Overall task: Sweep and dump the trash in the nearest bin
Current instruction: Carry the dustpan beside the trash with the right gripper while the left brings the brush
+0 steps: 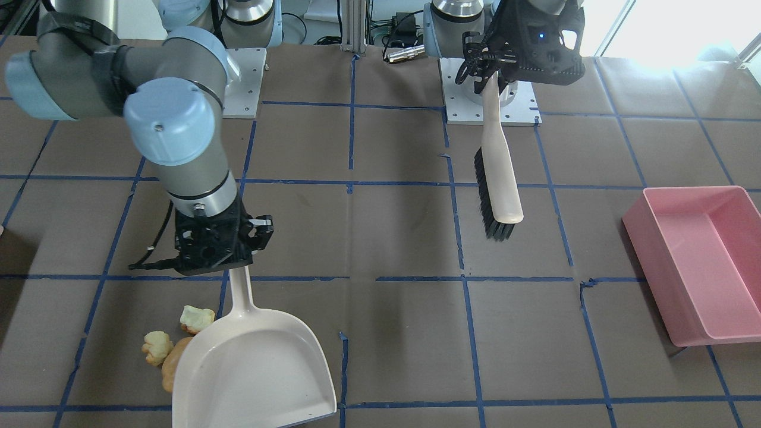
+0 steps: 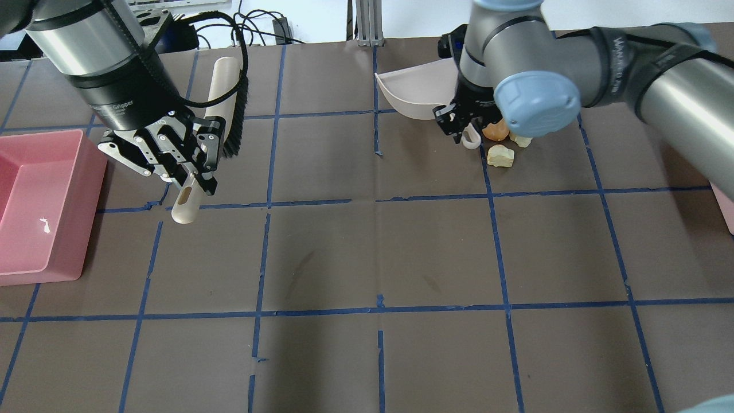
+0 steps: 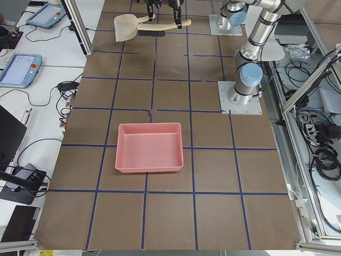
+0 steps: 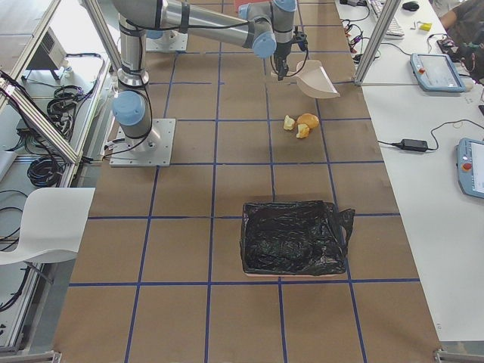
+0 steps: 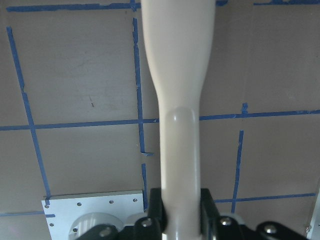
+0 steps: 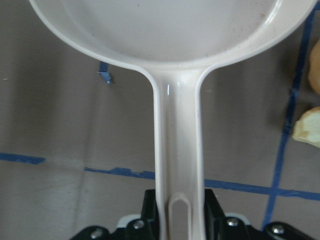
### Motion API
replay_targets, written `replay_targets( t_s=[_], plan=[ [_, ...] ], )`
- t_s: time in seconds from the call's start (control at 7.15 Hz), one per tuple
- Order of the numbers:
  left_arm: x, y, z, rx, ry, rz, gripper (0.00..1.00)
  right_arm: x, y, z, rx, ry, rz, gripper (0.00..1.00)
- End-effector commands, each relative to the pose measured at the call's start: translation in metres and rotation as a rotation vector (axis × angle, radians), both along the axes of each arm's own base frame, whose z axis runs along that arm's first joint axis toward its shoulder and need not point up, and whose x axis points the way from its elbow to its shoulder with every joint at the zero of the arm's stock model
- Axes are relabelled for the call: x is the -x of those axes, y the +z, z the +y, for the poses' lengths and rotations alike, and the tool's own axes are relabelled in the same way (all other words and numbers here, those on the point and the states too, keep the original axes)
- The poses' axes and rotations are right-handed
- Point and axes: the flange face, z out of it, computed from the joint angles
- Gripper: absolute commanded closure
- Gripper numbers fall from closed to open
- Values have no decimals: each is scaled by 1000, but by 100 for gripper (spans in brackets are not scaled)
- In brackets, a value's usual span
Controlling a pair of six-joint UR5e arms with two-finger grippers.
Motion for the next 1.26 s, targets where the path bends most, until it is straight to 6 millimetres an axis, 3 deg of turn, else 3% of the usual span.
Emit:
replay_targets(
  t_s=[0.0,0.28,0.56,0.84,0.98,1.12],
  plan=[
    [10,-10,-8,-20,3,-4,100,89,20,1,-53,137,18,100],
    [56,-26,-11,-19,-23,-23,100,196,24,-8,-51,251,11,100],
    [117,-45,-26,-13,-54,-48,100,257,27,-7,-49,446,31,100],
    [208,-88,-43,-19,-21,-97,100,335,23,9,-60,653,34,100],
    [250,-111,-63,15,-32,-73,100,359,20,15,-58,745,41,100],
    [284,-128,-68,11,-23,-85,100,383,12,14,-71,857,46,100]
  ],
)
